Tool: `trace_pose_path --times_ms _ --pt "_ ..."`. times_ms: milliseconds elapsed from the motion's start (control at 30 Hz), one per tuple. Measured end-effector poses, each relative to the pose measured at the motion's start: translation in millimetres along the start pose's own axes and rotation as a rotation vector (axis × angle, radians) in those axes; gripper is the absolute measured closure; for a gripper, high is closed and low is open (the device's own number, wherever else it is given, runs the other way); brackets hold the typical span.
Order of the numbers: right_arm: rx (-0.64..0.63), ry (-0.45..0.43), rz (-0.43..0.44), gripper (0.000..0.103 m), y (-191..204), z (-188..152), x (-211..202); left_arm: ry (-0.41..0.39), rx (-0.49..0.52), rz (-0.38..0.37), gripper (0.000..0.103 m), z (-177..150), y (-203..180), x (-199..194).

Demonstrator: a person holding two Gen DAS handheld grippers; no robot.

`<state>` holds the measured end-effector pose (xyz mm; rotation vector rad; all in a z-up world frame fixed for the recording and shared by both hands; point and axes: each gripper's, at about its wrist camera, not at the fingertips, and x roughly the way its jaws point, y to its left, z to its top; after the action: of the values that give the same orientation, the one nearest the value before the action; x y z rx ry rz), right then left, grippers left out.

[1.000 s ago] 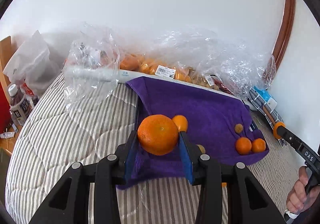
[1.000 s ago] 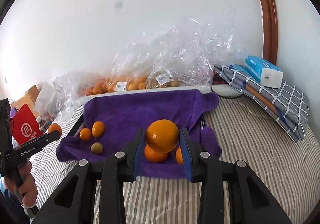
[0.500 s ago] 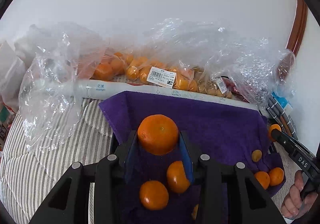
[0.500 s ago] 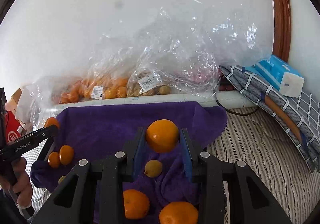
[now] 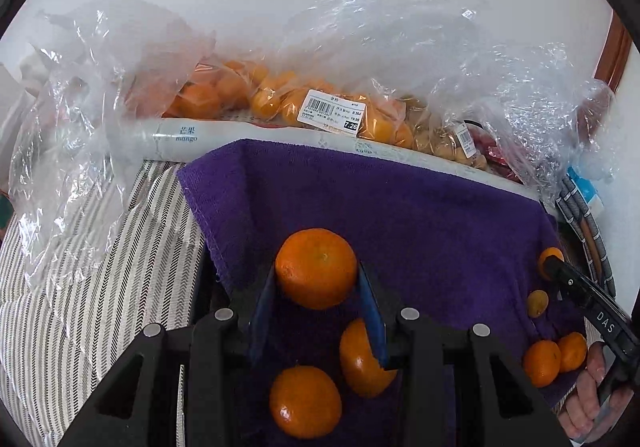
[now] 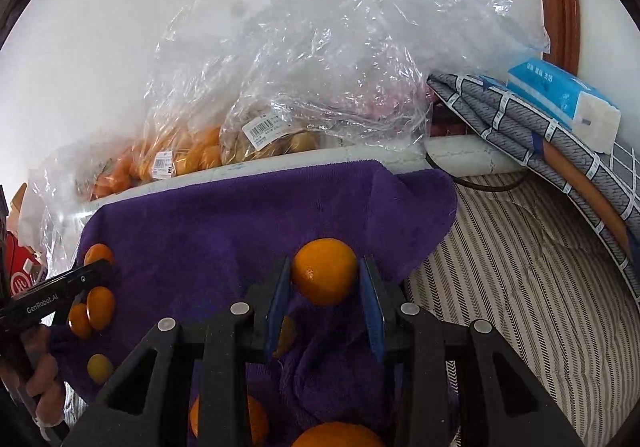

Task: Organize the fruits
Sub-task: 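Lower both oranges onto the towel and open both tools, then close the right tool on the small red apple while the left grasps an orange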

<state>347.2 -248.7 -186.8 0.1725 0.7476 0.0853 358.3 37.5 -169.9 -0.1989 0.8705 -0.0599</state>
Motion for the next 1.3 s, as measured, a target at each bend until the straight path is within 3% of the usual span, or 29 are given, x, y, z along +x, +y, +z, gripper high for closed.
trace_pose_path --times_ms 200,333,467,700,867,967,1133,1300 --pt "0.005 0.007 0.009 0.068 0.0 -1.5 0.7 -0.004 0.007 -0.001 0.065 1.7 -1.0 -0.8" --pt "-0.006 -0.049 -0.01 0.051 2.8 -2.9 -10.7 -0.023 -0.007 -0.012 0.061 2.5 1.2 -5.6" --pt "0.0 -0.094 -0.025 0.05 5.7 -3.7 -29.6 -0.053 0.015 0.015 0.061 1.3 -3.8 -21.1" --pt "-0.035 -0.166 -0.054 0.05 29.8 -3.8 -78.4 -0.163 0.048 0.061 0.046 -6.8 -13.3 -74.8" --pt "-0.077 -0.135 -0.007 0.051 53.6 -29.9 -114.2 -0.111 0.079 0.058 0.046 -30.7 -7.7 -100.2" --pt "-0.117 -0.107 0.009 0.056 67.3 -55.6 -126.8 -0.099 0.067 0.058 0.046 -49.7 4.4 -116.3" --pt "-0.195 -0.03 0.047 0.071 88.4 -99.0 -122.5 -0.066 0.006 0.044 0.046 -82.1 28.7 -128.6" --pt "-0.189 0.061 0.09 0.076 98.9 -118.4 -100.5 -0.009 0.017 0.051 0.046 -105.5 41.4 -119.0"
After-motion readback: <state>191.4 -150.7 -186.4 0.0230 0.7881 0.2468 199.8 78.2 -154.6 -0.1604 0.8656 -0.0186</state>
